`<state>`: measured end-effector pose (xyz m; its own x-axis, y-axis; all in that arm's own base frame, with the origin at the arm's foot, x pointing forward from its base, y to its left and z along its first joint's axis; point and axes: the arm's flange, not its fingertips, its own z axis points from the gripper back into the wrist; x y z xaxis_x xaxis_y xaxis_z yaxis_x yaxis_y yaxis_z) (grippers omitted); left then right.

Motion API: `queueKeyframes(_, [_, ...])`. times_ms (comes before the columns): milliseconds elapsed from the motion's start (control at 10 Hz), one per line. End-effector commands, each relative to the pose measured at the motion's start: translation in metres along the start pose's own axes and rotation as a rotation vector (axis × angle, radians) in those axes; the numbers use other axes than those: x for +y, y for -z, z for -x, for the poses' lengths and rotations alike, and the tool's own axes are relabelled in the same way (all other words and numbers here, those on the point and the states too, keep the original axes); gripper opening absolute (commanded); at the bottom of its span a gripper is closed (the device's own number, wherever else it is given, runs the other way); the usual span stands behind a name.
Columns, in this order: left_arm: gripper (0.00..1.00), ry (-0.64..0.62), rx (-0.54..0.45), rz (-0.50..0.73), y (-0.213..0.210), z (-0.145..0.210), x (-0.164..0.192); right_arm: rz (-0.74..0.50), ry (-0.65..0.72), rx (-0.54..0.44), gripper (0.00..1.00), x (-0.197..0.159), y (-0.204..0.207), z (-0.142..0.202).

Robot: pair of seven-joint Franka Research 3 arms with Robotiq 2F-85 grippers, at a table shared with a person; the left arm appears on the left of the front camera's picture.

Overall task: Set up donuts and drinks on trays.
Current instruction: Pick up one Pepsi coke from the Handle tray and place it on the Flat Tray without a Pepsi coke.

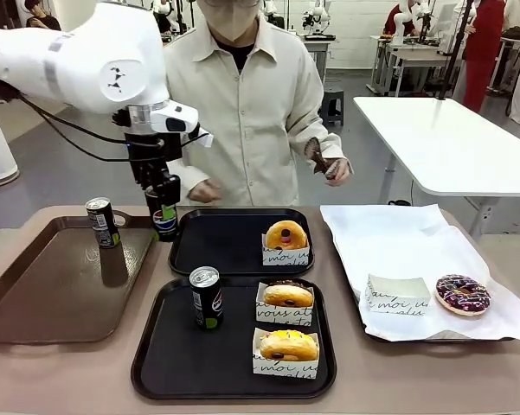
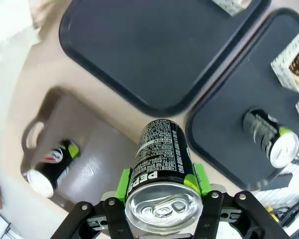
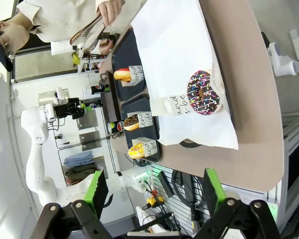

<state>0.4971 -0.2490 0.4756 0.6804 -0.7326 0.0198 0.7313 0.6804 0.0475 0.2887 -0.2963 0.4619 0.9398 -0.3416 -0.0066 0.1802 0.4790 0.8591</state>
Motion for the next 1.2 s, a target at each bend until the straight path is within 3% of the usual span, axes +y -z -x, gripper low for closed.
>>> queueKeyframes(0, [0.58, 0.032, -0.011, 0.006, 0.003, -0.022, 0.007, -0.024, -0.008, -0.008, 1.0, 0.0, -0.002, -0.001])
queueKeyframes(100, [0.58, 0.049, 0.017, 0.02, -0.001, -0.009, 0.005, -0.024, -0.008, -0.008, 1.0, 0.0, -0.002, -0.001])
queueKeyframes(400, [0.58, 0.145, 0.122, 0.081, -0.004, 0.093, -0.024, -0.024, -0.008, -0.008, 1.0, 0.0, -0.002, -0.001])
queueKeyframes(500, [0.58, 0.159, 0.13, 0.076, -0.003, 0.108, -0.029, -0.024, -0.008, -0.008, 1.0, 0.0, -0.002, -0.001])
queueKeyframes(1100, [0.58, 0.145, 0.137, 0.031, -0.003, 0.104, -0.035, -0.024, -0.008, -0.008, 1.0, 0.0, -0.002, -0.001])
